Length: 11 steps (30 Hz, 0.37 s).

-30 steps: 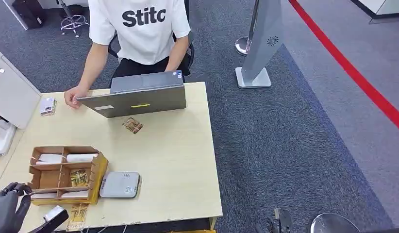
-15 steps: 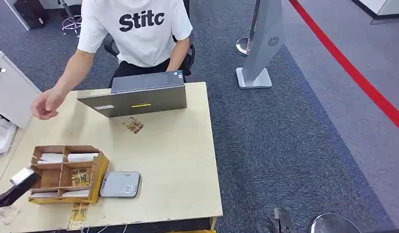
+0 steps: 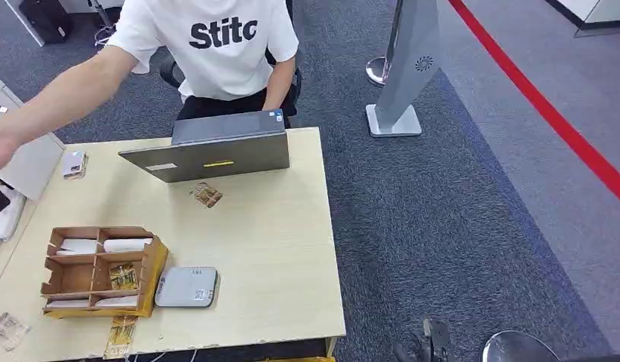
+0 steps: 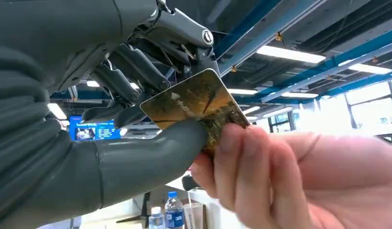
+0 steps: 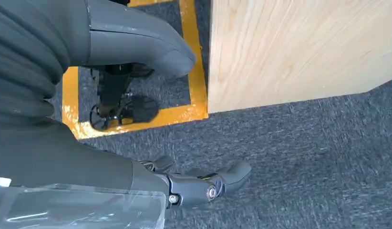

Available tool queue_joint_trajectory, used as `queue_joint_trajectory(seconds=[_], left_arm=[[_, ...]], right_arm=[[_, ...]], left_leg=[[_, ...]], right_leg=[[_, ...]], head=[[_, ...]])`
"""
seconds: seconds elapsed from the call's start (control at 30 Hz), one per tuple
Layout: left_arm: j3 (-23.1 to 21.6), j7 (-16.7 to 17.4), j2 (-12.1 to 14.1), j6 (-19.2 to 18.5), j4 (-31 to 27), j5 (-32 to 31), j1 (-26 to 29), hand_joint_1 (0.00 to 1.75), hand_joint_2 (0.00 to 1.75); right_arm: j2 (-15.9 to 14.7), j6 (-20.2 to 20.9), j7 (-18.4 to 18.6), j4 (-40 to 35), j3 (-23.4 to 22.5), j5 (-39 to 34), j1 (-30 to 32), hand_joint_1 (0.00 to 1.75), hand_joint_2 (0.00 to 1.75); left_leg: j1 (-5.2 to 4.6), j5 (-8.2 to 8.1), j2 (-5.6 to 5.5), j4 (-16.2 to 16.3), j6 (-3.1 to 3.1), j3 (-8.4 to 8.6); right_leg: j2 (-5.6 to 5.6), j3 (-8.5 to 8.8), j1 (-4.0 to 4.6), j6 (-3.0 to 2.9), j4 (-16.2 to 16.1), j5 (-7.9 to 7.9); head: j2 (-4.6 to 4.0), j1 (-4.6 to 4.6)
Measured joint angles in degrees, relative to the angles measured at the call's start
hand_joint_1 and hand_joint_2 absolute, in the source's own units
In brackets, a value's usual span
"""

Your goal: Pass the card to the sensor for recognition and then transmit it.

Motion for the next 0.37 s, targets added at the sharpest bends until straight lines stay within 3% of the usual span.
queue_joint_trajectory(seconds=[0.03, 0.07, 0.1, 0.13, 0.17, 0.37], left_arm=[[-0.1, 0.0, 0.2, 0.1, 0.3, 0.0, -0.2, 1.73, 1.75], [-0.3, 0.0, 0.2, 0.1, 0.5, 0.0, -0.4, 1.36, 1.75], [-0.4, 0.0, 0.3, 0.3, 0.8, 0.0, -0.4, 1.29, 1.75], [-0.5, 0.0, 0.3, 0.6, 1.0, 0.1, -0.5, 0.56, 1.75], [-0.7, 0.0, 0.3, 0.9, 1.2, 0.1, -0.4, 0.0, 1.75], [-0.8, -0.2, 0.4, 3.1, 1.2, 0.5, 0.1, 0.0, 1.75]], right_arm=[[0.0, 0.1, 0.0, 0.0, 0.0, 0.0, 0.0, 0.0, 1.75], [0.0, 0.2, 0.0, 0.0, 0.0, 0.1, 0.0, 0.0, 1.75], [0.0, 0.3, 0.0, 0.0, 0.1, 0.2, 0.0, 0.0, 1.75], [0.0, 0.4, 0.0, 0.0, 0.1, 0.2, 0.0, 0.0, 1.75], [0.0, 0.4, 0.0, 0.0, 0.1, 0.2, 0.0, 0.0, 1.75], [0.4, -0.4, 0.2, 0.0, 0.1, 0.0, 0.1, 0.0, 1.75]], left_leg=[[0.0, 0.0, 0.02, 0.0, 0.0, 0.0], [0.0, -0.01, 0.08, 0.0, 0.0, -0.01], [0.0, -0.01, 0.17, 0.0, 0.0, -0.01], [0.0, -0.01, 0.3, 0.0, 0.0, -0.01], [0.0, -0.03, 0.4, 0.0, 0.01, -0.01], [0.0, -0.09, 0.52, 0.0, 0.01, -0.02]], right_leg=[[0.03, -0.01, 0.0, 0.0, 0.0, 0.0], [0.07, -0.03, 0.0, 0.0, 0.0, 0.0], [0.16, -0.05, 0.0, 0.0, 0.0, 0.0], [0.27, -0.08, 0.0, -0.01, 0.0, 0.01], [0.38, -0.1, 0.0, -0.01, 0.0, 0.03], [0.47, -0.17, 0.0, 0.04, 0.0, 0.06]], head=[[0.0, -0.02], [0.0, -0.02], [0.0, 0.0], [0.0, -0.02], [0.0, -0.02], [0.0, 0.0]])
